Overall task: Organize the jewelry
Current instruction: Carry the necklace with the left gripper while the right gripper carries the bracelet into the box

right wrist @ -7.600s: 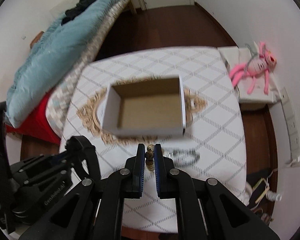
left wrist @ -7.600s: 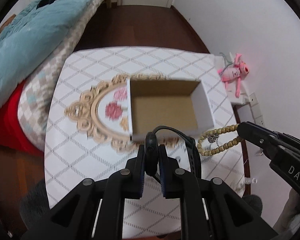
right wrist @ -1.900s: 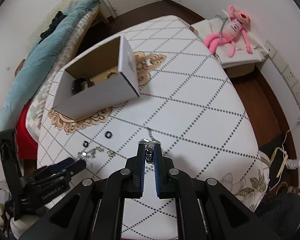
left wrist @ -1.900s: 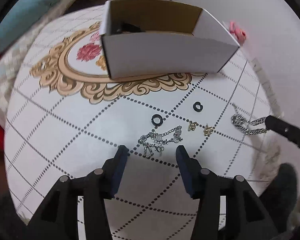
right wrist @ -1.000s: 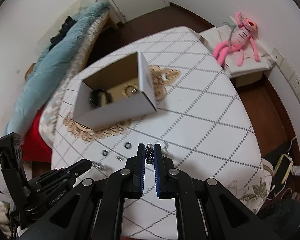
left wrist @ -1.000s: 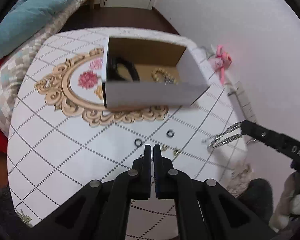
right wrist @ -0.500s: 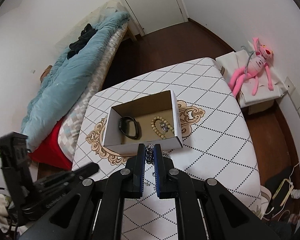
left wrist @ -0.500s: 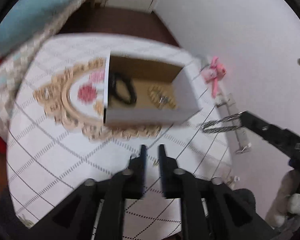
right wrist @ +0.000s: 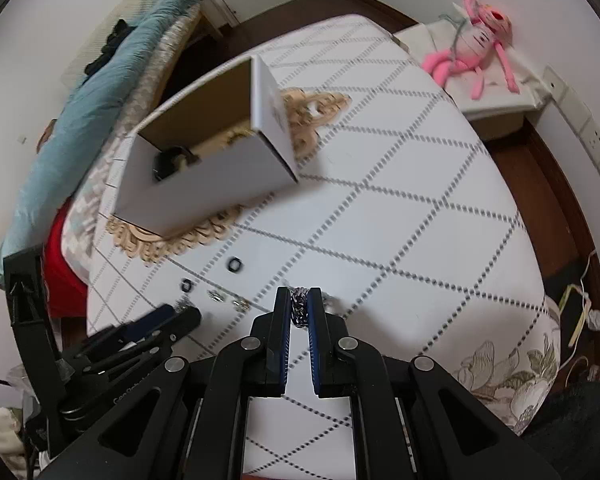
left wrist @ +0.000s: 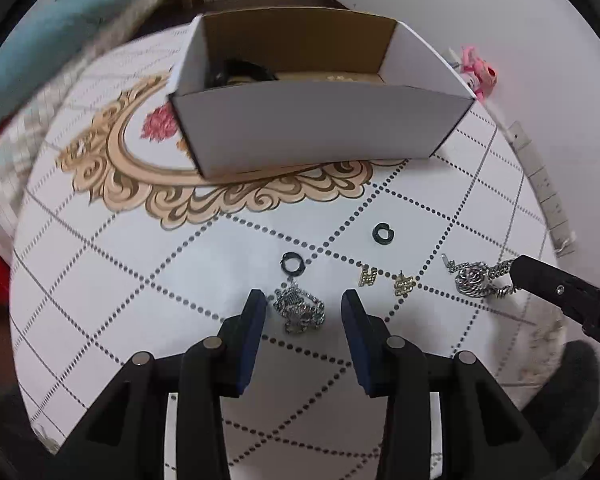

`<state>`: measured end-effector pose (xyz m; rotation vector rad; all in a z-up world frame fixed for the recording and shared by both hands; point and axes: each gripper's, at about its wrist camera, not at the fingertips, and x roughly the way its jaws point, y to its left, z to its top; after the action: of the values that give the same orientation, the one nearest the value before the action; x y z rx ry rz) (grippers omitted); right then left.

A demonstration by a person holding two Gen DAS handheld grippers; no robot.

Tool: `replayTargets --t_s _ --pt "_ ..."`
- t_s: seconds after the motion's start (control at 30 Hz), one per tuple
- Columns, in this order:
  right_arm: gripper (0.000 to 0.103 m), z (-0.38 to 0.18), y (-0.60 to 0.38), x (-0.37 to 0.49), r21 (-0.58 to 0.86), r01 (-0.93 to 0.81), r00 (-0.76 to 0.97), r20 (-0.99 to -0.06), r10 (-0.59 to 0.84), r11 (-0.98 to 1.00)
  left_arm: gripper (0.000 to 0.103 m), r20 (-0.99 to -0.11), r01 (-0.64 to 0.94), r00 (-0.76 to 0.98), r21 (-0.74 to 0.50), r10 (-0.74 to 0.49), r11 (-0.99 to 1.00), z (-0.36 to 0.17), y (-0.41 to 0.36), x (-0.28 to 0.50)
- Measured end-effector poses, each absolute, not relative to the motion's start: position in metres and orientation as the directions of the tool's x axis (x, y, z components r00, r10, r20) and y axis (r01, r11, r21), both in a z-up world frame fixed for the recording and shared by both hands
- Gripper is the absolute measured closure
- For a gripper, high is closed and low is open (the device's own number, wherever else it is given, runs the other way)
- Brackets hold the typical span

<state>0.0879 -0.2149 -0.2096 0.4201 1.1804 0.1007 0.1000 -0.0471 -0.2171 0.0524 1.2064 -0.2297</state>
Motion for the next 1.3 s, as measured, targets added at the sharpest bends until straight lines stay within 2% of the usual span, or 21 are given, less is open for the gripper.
replayTargets --t_s 0.03,0.07,0.1,0.4,0.73,0.87,1.0,1.3 --pt "0.094 -0.212 -0.216 0.087 0.366 0.143 0.381 -0.878 0.29 0.919 0.072 -0.928 0.216 0.348 -0.057 -0.132 0.975 -0.219 -0.05 0.099" --pt "0.094 -0.215 -0.217 0.087 0.363 0.146 0.377 -0.88 0.288 0.92 0.091 -0.927 0.225 0.355 -0.043 -0.123 0.973 -0.219 -0.053 0.098" --pt "0.094 -0.215 -0.217 0.086 0.363 0.146 0.376 -0.881 0.288 0.92 0.096 -0.927 0.234 0.355 -0.04 -0.123 0.972 -0.22 -0.054 0.097" --pt "0.094 -0.183 -0.214 0.091 0.404 0.107 0.429 -0.843 0.324 0.908 0.097 -0.914 0.212 0.301 -0.214 -0.272 0.954 -0.201 -0.037 0.082" --pt "0.095 -0.108 -0.208 0.111 0.482 0.0 0.508 -0.754 0.416 0.876 0.097 -0.806 0.203 0.395 -0.392 -0.441 0.897 -0.109 -0.017 0.097" --pt "0.095 -0.073 -0.202 0.131 0.482 -0.055 0.54 -0.722 0.432 0.874 0.097 -0.78 0.216 0.443 -0.386 -0.442 0.897 -0.081 -0.014 0.129" --pt "0.095 -0.055 -0.193 0.166 0.432 -0.09 0.552 -0.728 0.406 0.898 0.097 -0.783 0.203 0.455 -0.373 -0.425 0.905 -0.074 -0.008 0.172" --pt "0.094 -0.083 -0.177 0.257 0.315 -0.07 0.481 -0.821 0.309 0.947 0.096 -0.862 0.159 0.367 -0.311 -0.349 0.937 -0.111 -0.01 0.249"
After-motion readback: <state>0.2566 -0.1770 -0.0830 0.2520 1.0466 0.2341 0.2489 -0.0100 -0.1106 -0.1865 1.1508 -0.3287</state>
